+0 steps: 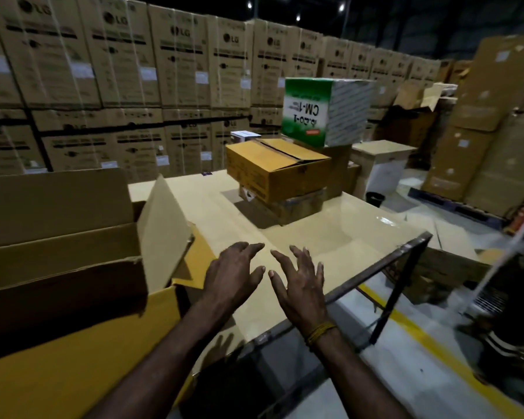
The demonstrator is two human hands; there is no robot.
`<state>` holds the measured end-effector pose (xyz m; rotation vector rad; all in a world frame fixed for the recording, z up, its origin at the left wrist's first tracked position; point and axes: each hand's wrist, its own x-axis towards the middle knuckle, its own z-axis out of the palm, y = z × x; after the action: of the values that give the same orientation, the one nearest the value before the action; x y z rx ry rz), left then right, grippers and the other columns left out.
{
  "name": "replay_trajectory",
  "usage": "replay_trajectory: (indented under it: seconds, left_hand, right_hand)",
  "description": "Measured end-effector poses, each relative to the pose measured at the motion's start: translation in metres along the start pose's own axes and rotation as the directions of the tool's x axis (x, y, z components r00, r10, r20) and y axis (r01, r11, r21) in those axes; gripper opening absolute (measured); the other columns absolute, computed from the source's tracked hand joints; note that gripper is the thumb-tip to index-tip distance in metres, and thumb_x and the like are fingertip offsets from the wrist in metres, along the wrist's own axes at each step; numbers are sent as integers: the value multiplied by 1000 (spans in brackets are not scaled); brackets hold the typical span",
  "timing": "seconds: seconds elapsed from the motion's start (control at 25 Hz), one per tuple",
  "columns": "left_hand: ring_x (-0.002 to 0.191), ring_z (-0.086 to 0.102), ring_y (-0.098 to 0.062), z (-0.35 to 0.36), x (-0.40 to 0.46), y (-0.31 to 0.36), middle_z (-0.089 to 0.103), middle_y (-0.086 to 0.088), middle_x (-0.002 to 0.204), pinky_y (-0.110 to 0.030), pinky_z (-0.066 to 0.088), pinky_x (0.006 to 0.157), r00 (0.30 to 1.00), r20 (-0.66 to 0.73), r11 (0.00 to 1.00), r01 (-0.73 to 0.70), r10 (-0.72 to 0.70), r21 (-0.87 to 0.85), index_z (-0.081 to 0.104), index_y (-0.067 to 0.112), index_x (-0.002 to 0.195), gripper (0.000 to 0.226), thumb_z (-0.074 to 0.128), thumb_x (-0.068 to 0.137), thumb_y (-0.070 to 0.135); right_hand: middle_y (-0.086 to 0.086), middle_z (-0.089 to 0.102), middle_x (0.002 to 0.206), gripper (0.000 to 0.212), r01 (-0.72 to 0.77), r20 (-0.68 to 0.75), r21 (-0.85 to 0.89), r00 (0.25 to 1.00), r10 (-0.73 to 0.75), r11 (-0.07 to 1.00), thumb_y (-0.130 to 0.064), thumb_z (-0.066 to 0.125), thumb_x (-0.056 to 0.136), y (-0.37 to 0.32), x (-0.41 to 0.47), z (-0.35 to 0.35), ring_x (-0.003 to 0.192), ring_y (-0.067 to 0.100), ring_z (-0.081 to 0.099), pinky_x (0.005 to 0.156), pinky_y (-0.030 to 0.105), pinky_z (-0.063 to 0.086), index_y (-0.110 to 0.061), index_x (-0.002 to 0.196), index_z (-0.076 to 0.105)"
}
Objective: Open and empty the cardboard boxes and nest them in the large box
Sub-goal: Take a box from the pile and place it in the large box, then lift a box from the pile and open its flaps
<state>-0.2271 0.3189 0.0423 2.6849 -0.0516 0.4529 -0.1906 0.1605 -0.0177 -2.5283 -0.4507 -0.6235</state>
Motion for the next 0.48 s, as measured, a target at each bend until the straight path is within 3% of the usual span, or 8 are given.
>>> replay_trajectory:
  seconds: [0.2,0.48]
  left_hand:
    - [132,45,-25,48,37,23,39,-1,152,-40,46,99,997,80,1000,-26,25,11,35,36,149,57,55,96,40]
    - [134,42,-27,108,127,38,31,-3,156,-40,44,101,997,74,999,-22,25,-43,30,37,150,59,54,96,36]
  right_hand:
    - [5,38,152,50,-50,14,-14,999,51,999,-50,27,95,45,15,-1,148,31,23,116,60,14,-39,141,44]
    - [5,34,153,52,-63,54,-71,996,67,995,-49,25,93,116,80,21,147,31,23,116,59,14,-41,143,38]
